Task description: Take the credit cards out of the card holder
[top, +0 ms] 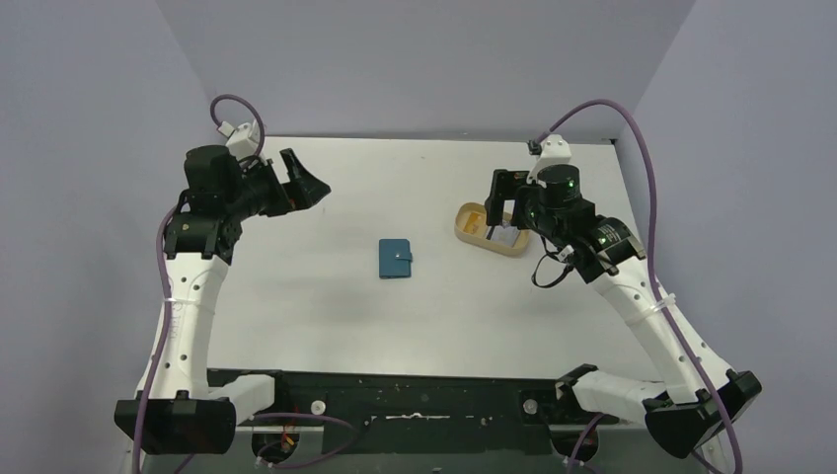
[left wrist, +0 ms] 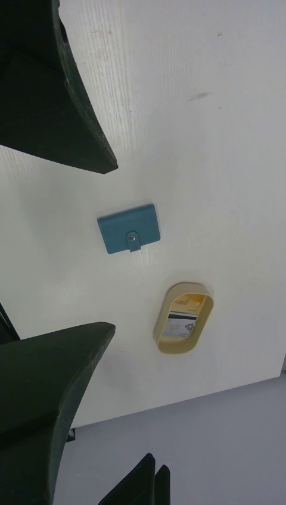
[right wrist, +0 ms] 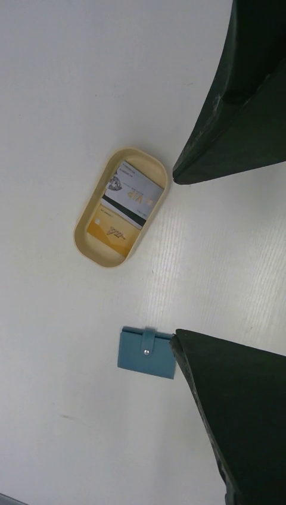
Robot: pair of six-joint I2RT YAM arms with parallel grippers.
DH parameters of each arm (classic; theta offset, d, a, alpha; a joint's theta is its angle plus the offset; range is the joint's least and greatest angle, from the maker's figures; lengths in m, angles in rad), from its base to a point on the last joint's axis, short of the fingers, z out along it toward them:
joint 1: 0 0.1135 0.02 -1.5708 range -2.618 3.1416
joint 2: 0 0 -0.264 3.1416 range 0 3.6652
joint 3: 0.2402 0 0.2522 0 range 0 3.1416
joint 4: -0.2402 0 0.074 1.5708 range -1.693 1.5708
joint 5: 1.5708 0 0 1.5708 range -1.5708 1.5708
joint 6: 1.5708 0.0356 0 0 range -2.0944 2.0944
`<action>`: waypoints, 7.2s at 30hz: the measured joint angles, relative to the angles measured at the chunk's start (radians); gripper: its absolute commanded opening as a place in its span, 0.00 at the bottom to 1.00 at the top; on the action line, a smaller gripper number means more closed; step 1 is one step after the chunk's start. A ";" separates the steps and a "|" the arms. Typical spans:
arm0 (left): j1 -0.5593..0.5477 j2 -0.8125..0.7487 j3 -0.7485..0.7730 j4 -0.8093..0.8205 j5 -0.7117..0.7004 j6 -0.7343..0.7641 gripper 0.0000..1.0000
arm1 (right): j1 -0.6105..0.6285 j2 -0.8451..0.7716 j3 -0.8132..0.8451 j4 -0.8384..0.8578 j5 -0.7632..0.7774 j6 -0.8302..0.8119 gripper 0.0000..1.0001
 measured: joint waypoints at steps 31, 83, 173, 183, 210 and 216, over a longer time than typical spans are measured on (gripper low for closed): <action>0.140 -0.066 -0.349 0.130 0.209 -0.219 0.97 | 0.269 0.830 0.340 0.004 -0.309 -0.458 0.62; 0.019 0.160 -0.398 0.189 0.094 -0.193 0.95 | 0.229 1.101 0.531 -0.059 -0.451 -0.530 0.36; -0.375 0.490 -0.473 0.536 -0.196 -0.480 0.50 | -0.077 0.595 -0.305 0.704 -0.780 -0.080 0.00; -0.377 0.470 -0.451 0.476 -0.227 -0.431 0.50 | -0.091 0.511 -0.452 0.621 -0.589 -0.094 0.19; -0.417 0.534 -0.420 0.470 -0.247 -0.415 0.50 | -0.095 0.458 -0.708 1.191 -0.712 0.352 0.67; -0.428 0.534 -0.392 0.467 -0.253 -0.410 0.50 | -0.016 0.469 -0.613 1.155 -0.698 0.342 0.68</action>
